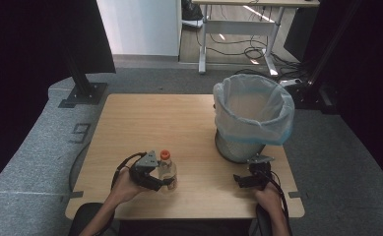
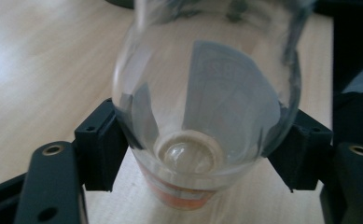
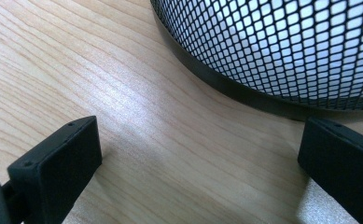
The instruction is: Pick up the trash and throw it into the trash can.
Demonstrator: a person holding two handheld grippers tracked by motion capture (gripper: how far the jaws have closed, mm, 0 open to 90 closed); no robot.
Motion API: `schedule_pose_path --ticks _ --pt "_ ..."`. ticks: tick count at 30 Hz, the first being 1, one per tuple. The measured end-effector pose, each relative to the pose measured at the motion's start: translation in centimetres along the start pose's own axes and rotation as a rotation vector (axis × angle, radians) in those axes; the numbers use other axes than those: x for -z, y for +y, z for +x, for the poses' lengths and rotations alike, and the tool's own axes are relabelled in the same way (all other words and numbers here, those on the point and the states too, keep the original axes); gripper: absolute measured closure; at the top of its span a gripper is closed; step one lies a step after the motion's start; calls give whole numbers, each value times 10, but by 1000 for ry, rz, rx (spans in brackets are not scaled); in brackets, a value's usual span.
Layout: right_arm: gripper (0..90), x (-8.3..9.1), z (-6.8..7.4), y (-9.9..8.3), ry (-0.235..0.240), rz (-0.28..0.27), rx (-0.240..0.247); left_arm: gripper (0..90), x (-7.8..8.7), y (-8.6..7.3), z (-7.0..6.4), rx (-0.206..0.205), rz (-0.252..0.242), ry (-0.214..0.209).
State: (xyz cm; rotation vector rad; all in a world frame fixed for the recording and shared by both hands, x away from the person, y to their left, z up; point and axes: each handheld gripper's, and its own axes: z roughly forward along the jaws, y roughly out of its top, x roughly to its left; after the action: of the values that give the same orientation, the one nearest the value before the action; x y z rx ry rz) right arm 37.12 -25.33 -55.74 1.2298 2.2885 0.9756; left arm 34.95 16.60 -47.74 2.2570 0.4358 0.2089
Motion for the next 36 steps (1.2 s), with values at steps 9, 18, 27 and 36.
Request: schedule_pose_path --ticks 9,18,27,36 --pt "0 0 0 0 3 0 3 280 -4 8 9 21 21 24" --pt "0 0 1 0 5 1 4 281 -1 28 21 52 4 40" --pt "0 0 1 0 8 -1 8 282 2 55 31 59 -14 35" --pt "0 0 1 0 11 0 15 282 6 79 43 64 -28 33"
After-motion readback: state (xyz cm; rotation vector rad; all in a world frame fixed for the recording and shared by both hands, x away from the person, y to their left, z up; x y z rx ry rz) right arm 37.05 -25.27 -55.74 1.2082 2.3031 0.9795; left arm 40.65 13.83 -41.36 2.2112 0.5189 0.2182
